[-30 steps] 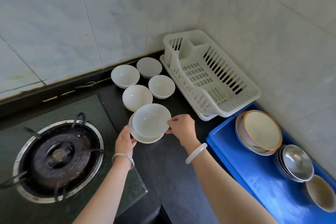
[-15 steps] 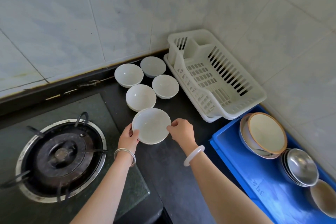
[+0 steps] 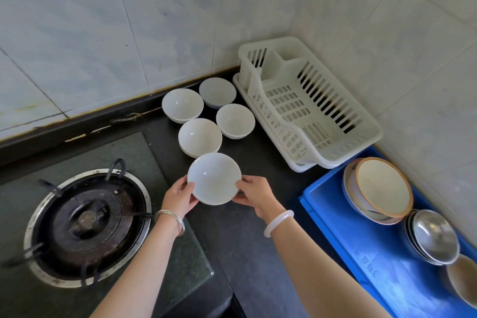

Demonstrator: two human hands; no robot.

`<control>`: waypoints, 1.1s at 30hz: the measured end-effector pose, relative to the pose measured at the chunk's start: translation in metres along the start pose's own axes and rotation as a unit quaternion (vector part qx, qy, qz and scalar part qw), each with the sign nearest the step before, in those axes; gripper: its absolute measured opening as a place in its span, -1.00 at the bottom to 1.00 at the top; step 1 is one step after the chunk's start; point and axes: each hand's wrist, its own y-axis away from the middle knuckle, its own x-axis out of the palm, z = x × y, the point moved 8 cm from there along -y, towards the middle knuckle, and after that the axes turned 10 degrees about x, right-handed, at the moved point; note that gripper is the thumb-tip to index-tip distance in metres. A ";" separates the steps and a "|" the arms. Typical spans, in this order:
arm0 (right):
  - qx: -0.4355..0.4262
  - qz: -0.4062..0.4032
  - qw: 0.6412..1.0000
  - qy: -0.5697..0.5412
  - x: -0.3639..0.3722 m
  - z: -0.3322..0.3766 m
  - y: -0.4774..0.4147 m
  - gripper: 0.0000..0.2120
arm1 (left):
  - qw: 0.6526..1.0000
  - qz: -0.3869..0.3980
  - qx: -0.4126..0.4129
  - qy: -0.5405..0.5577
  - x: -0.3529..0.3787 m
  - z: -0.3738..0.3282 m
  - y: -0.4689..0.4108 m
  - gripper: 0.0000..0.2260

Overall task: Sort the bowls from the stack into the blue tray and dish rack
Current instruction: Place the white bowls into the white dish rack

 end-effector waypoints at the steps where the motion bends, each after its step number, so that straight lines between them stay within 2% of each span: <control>1: -0.005 0.000 1.000 -0.005 -0.002 0.000 0.001 -0.75 | 1.000 0.001 0.002 -0.006 0.000 -0.003 0.001 -0.70; 6: -0.028 -0.002 0.998 -0.058 -0.027 0.013 0.013 -0.79 | 0.998 0.037 0.040 -0.024 0.021 -0.032 0.008 -0.77; 9: -0.077 -0.002 0.992 -0.099 -0.052 0.040 0.025 -0.82 | 0.995 0.068 0.068 -0.027 0.051 -0.061 0.009 -0.81; 15: -0.155 -0.045 0.978 -0.133 -0.121 0.119 0.038 -0.85 | 0.986 0.133 0.097 -0.021 0.141 -0.119 -0.011 -0.80; 19: -0.178 -0.083 0.972 -0.128 -0.168 0.166 0.026 -0.92 | 0.981 0.150 0.115 -0.053 0.208 -0.144 -0.039 -0.80; 23: -0.176 -0.104 0.966 -0.160 -0.206 0.196 -0.010 -0.94 | 0.977 0.180 0.093 -0.064 0.273 -0.152 -0.074 -0.76; 26: -0.153 -0.113 0.966 -0.176 -0.224 0.206 -0.045 -0.87 | 0.974 0.189 0.082 -0.089 0.311 -0.146 -0.101 -0.76; 33: -0.100 -0.137 0.969 -0.180 -0.243 0.212 -0.116 -0.82 | 0.967 0.178 0.050 -0.174 0.356 -0.113 -0.160 -0.67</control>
